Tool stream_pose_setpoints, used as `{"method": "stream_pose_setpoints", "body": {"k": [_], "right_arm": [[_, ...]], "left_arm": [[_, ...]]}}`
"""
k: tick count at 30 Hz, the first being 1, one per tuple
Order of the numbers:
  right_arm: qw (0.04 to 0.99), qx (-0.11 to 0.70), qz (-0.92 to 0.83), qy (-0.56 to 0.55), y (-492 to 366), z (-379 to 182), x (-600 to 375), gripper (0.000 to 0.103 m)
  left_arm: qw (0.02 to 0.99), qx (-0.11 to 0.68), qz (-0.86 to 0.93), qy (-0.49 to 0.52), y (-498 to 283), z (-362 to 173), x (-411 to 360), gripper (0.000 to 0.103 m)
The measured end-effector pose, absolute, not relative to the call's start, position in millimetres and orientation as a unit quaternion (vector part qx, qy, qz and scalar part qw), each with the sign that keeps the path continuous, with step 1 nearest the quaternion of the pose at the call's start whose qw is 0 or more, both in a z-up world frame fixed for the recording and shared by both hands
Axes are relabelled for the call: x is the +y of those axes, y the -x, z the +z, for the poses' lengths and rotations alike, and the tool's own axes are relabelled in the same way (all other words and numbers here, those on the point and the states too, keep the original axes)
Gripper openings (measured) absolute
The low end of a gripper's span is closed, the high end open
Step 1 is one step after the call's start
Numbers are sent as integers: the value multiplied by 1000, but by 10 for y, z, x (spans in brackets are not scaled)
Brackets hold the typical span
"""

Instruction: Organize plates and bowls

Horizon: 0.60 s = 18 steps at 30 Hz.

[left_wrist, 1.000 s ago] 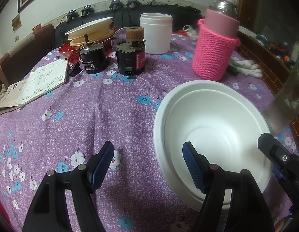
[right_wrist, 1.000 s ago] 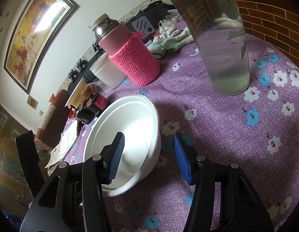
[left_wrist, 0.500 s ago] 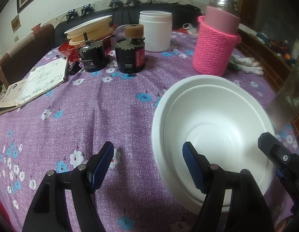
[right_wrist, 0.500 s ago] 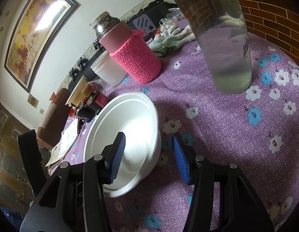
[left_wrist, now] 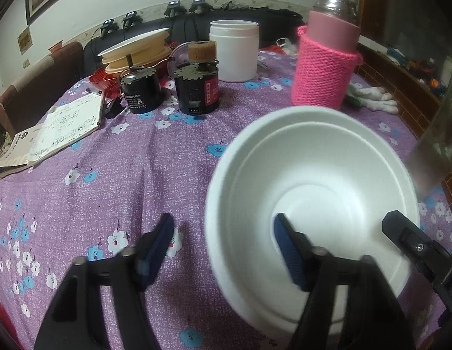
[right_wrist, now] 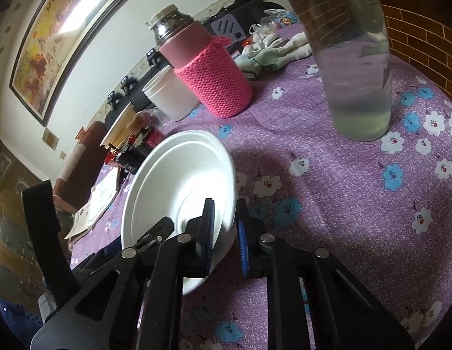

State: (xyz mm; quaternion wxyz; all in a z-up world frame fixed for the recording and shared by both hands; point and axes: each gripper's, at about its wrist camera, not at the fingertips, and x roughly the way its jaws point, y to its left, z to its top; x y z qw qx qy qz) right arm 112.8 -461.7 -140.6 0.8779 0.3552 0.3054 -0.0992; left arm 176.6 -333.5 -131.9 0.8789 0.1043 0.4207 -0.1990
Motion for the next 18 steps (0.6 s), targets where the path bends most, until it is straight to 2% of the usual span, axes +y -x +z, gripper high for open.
{"method": "stream_pose_setpoints", "body": {"k": [3, 5, 7, 18], "right_arm": [[881, 302, -97, -350, -1123, -1390, -4598, 11], [883, 301, -95, -348, -1118, -1381, -4589, 11], [884, 300, -95, -345, -1106, -1373, -4583, 11], [879, 301, -94, -358, -1090, -1381, -4593, 11]], "left_arm": [[874, 427, -207, -106, -1768, -1343, -3354, 48], [873, 427, -211, -106, -1757, -1336, -3359, 44], [874, 425, -212, -107, -1749, -1329, -3364, 35], [875, 420, -216, -105, -1718, -1286, -3340, 24]]}}
